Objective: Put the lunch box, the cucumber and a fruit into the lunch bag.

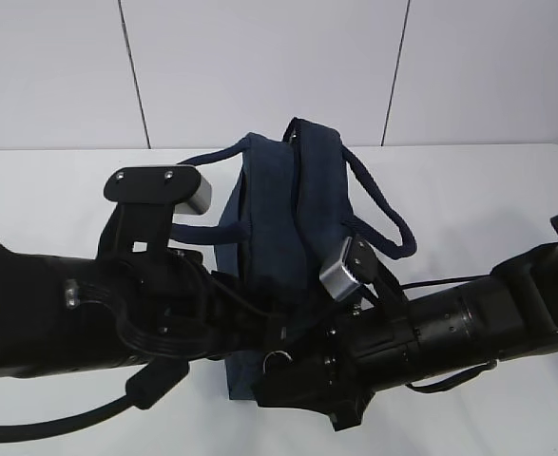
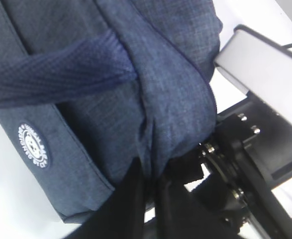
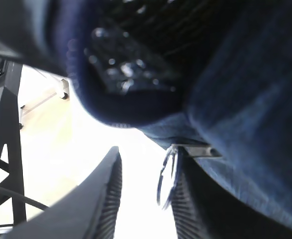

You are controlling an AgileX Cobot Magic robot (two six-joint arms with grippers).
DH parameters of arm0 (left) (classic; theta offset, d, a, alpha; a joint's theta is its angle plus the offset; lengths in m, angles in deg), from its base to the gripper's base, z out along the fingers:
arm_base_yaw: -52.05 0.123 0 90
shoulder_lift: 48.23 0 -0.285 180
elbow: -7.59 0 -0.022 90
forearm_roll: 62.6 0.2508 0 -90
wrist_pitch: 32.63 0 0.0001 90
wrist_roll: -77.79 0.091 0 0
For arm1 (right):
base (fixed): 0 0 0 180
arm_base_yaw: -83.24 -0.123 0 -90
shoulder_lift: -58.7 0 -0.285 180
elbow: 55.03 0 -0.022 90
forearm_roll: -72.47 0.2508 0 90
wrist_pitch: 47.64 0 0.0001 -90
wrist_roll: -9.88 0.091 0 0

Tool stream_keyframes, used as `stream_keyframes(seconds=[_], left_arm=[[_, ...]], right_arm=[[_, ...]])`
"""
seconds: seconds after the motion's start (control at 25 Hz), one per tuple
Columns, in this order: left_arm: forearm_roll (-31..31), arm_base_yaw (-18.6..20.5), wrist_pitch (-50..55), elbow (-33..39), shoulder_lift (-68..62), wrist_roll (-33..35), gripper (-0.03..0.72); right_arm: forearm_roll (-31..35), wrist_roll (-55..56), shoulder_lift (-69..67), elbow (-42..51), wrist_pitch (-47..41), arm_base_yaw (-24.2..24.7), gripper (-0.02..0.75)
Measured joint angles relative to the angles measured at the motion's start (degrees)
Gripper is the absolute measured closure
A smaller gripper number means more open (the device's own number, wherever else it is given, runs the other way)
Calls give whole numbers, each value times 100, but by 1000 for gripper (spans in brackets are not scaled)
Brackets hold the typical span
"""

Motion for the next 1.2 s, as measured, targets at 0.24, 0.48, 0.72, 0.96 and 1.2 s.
stream_keyframes(seconds=[0.24, 0.48, 0.72, 0.96, 1.2], left_arm=[[0, 0, 10, 0, 0, 0, 685], [0, 0, 10, 0, 0, 0, 685], [0, 0, 20, 0, 0, 0, 685], [0, 0, 18, 0, 0, 0, 685], [0, 0, 18, 0, 0, 0, 685]], right_arm=[[0, 0, 0, 0, 0, 0, 499], [0, 0, 0, 0, 0, 0, 499], [0, 0, 0, 0, -3, 0, 499], [0, 0, 0, 0, -3, 0, 499], [0, 0, 0, 0, -13, 0, 499]])
